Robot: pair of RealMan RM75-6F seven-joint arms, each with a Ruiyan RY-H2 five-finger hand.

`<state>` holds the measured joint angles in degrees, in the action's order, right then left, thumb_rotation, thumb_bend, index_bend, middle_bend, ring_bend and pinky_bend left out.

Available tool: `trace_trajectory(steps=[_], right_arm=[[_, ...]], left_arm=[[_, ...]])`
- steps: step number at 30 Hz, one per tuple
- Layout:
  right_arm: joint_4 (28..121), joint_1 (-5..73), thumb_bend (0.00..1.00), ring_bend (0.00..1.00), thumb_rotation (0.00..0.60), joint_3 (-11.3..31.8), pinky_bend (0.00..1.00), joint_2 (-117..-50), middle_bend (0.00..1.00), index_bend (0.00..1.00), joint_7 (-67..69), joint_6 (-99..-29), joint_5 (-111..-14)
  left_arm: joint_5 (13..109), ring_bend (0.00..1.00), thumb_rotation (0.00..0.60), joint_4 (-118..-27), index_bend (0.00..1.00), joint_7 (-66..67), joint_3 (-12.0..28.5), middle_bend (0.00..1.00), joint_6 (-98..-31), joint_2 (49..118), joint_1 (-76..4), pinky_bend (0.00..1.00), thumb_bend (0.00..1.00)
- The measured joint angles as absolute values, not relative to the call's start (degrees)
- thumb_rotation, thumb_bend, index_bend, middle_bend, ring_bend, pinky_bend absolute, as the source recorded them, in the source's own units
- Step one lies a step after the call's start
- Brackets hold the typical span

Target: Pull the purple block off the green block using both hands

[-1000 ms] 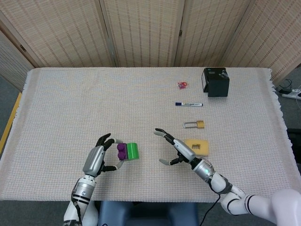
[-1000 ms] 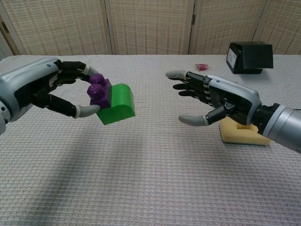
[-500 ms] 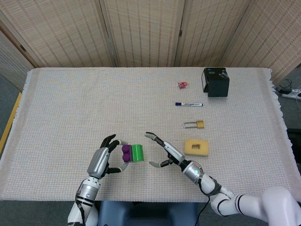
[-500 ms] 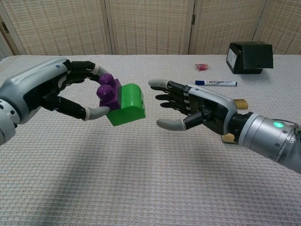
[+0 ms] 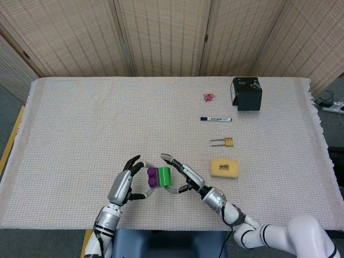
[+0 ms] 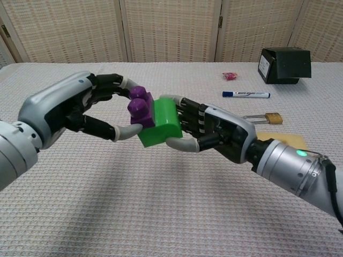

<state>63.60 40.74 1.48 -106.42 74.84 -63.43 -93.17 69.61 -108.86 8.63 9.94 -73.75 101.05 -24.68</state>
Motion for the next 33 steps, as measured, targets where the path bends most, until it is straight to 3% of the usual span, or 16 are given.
trace_trajectory(steps=[5, 7, 10, 12, 18, 25, 33], right_arm=[[62.26, 40.84, 0.34, 0.01, 0.6, 1.5, 0.0, -109.02, 0.0, 0.0, 77.5, -64.48, -93.32], [61.66, 40.83, 0.34, 0.03, 0.6, 1.53, 0.0, -109.95, 0.0, 0.06, 78.4, -64.93, -93.28], [61.11, 40.42, 0.34, 0.11, 0.6, 1.99, 0.0, -110.89, 0.05, 0.42, 78.02, -65.84, -92.71], [61.06, 40.1, 0.34, 0.15, 0.6, 2.07, 0.0, -111.16, 0.12, 0.57, 77.63, -66.25, -92.52], [61.65, 39.64, 0.34, 0.28, 0.6, 2.16, 0.0, -110.95, 0.28, 0.81, 76.11, -67.15, -92.43], [61.82, 38.93, 0.34, 0.4, 0.6, 2.42, 0.03, -111.28, 0.42, 0.98, 73.96, -67.91, -91.97], [60.02, 37.67, 0.34, 0.41, 0.6, 1.48, 0.04, -111.34, 0.43, 0.99, 73.14, -68.36, -91.88]], left_arm=[[70.17, 0.06, 0.6, -108.26, 0.84, 8.39, 9.23, 0.33, -73.32, 101.72, -24.71, 0.0, 0.56], [70.61, 0.06, 0.6, -107.96, 0.84, 8.4, 9.11, 0.33, -73.56, 102.13, -24.68, 0.0, 0.55], [70.82, 0.06, 0.6, -107.87, 0.84, 8.25, 9.02, 0.33, -73.66, 102.25, -24.56, 0.0, 0.56], [70.94, 0.06, 0.6, -107.95, 0.84, 8.04, 9.05, 0.33, -73.66, 102.22, -24.53, 0.0, 0.56], [72.41, 0.06, 0.6, -108.06, 0.84, 6.24, 9.31, 0.34, -73.96, 101.86, -24.32, 0.0, 0.56], [74.4, 0.07, 0.6, -107.1, 0.84, 4.43, 9.13, 0.34, -74.25, 101.4, -24.05, 0.0, 0.55], [75.66, 0.07, 0.6, -106.67, 0.84, 2.25, 10.4, 0.34, -74.47, 101.51, -24.34, 0.0, 0.56]])
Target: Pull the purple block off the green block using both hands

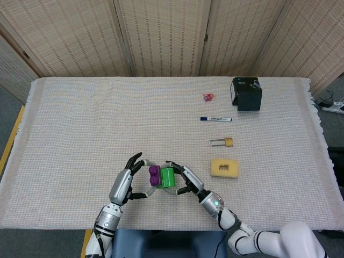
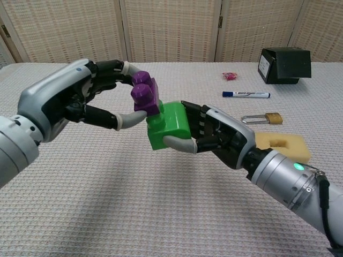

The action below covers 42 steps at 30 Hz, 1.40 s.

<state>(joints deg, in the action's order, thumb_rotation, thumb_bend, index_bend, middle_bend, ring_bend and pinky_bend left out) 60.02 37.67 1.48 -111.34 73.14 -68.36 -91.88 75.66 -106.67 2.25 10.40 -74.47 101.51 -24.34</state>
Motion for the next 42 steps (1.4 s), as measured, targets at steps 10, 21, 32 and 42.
trace_trajectory(steps=[10, 21, 32, 42], right_arm=[[57.15, 36.72, 0.34, 0.41, 0.6, 1.28, 0.04, -110.6, 0.43, 0.99, 71.39, -70.04, -92.33], [60.93, 35.99, 0.34, 0.39, 0.6, 1.44, 0.04, -99.69, 0.41, 0.99, 46.01, -71.53, -93.37], [78.96, 32.75, 0.34, 0.3, 0.6, -2.06, 0.03, -82.12, 0.38, 0.99, 17.92, -65.8, -90.3], [80.57, 30.73, 0.34, 0.14, 0.6, -4.71, 0.0, -79.34, 0.22, 0.78, 13.13, -63.01, -90.18]], left_arm=[[77.34, 0.07, 0.6, -107.03, 0.84, 0.42, 10.84, 0.35, -75.56, 99.76, -23.88, 0.0, 0.55], [77.05, 0.06, 0.6, -101.73, 0.84, -6.81, 10.15, 0.35, -74.3, 92.43, -22.17, 0.0, 0.55], [78.01, 0.06, 0.6, -83.43, 0.84, -18.7, 8.15, 0.35, -68.29, 93.43, -23.12, 0.0, 0.55], [82.86, 0.05, 0.6, -72.88, 0.84, -31.6, 5.9, 0.35, -65.83, 96.88, -25.11, 0.0, 0.55]])
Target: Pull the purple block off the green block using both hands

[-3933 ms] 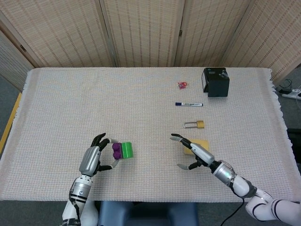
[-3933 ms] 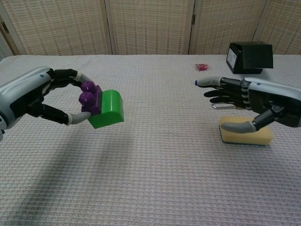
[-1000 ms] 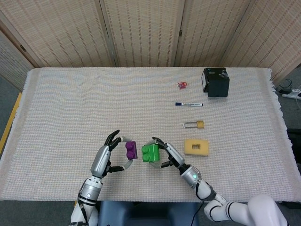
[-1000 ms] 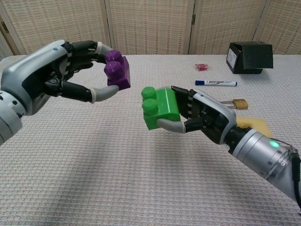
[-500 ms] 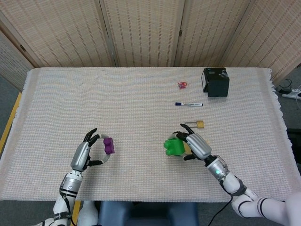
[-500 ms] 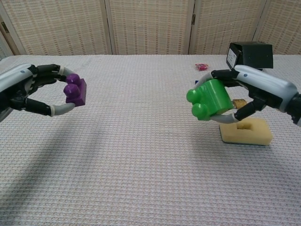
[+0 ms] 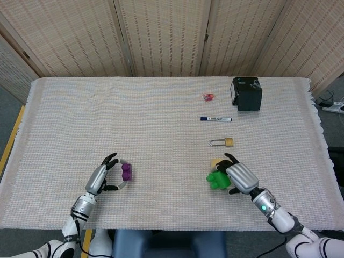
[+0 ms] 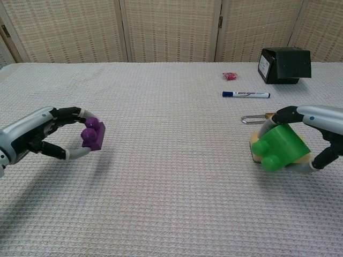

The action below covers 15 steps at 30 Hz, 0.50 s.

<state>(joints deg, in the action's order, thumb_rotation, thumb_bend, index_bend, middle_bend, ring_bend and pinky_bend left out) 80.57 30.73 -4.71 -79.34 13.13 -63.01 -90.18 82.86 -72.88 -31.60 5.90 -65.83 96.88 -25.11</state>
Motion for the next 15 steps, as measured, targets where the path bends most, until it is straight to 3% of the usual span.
trace_trajectory(steps=[2, 3, 5, 6, 15], right_arm=[[80.58, 30.88, 0.34, 0.09, 0.6, -5.13, 0.0, -78.66, 0.14, 0.58, 13.99, -62.2, -90.73], [80.64, 31.02, 0.34, 0.04, 0.6, -5.33, 0.0, -78.28, 0.07, 0.35, 14.26, -61.78, -91.0], [80.97, 31.4, 0.34, 0.0, 0.6, -5.73, 0.0, -77.21, 0.01, 0.08, 14.87, -60.8, -91.58], [81.19, 31.56, 0.34, 0.0, 0.6, -5.87, 0.0, -76.77, 0.0, 0.02, 15.09, -60.4, -91.76], [83.53, 32.2, 0.34, 0.0, 0.6, -6.51, 0.0, -73.73, 0.0, 0.0, 15.71, -58.85, -92.81]], left_arm=[[83.7, 0.03, 0.6, -71.85, 0.78, -33.27, 5.68, 0.33, -65.9, 97.28, -25.4, 0.0, 0.55], [84.11, 0.01, 0.6, -71.65, 0.72, -33.73, 5.49, 0.31, -65.94, 97.33, -25.5, 0.0, 0.55], [85.05, 0.0, 0.6, -71.33, 0.6, -34.64, 4.9, 0.26, -66.03, 97.28, -25.71, 0.0, 0.54], [85.29, 0.0, 0.6, -71.27, 0.54, -35.01, 4.64, 0.23, -65.92, 97.18, -25.82, 0.0, 0.53], [85.74, 0.0, 0.6, -71.67, 0.11, -36.32, 3.42, 0.07, -64.09, 96.19, -26.71, 0.0, 0.46]])
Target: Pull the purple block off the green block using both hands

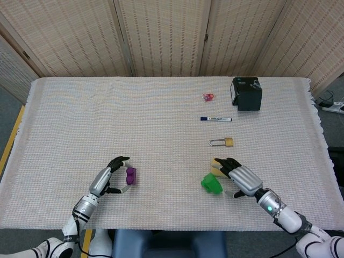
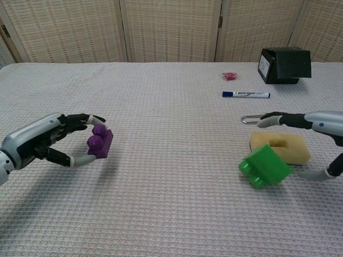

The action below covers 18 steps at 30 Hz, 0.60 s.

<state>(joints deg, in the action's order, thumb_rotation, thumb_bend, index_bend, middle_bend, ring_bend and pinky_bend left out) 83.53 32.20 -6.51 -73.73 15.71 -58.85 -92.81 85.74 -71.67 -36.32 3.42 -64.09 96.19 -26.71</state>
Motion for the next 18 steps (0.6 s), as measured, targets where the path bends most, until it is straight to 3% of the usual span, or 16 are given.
trace_trajectory(steps=[7, 18], right_arm=[[86.04, 30.76, 0.33, 0.0, 0.6, -6.7, 0.0, -70.68, 0.0, 0.0, 15.95, -63.09, -94.52], [91.51, 22.79, 0.33, 0.0, 0.6, -6.93, 0.0, -64.86, 0.0, 0.0, 6.71, -77.83, -97.51]], left_arm=[[88.14, 0.0, 0.6, -75.75, 0.01, -35.15, 1.79, 0.0, -64.34, 91.35, -27.09, 0.0, 0.41], [95.54, 0.0, 0.6, -85.07, 0.0, -27.62, -2.15, 0.0, -72.82, 79.69, -24.41, 0.0, 0.39]])
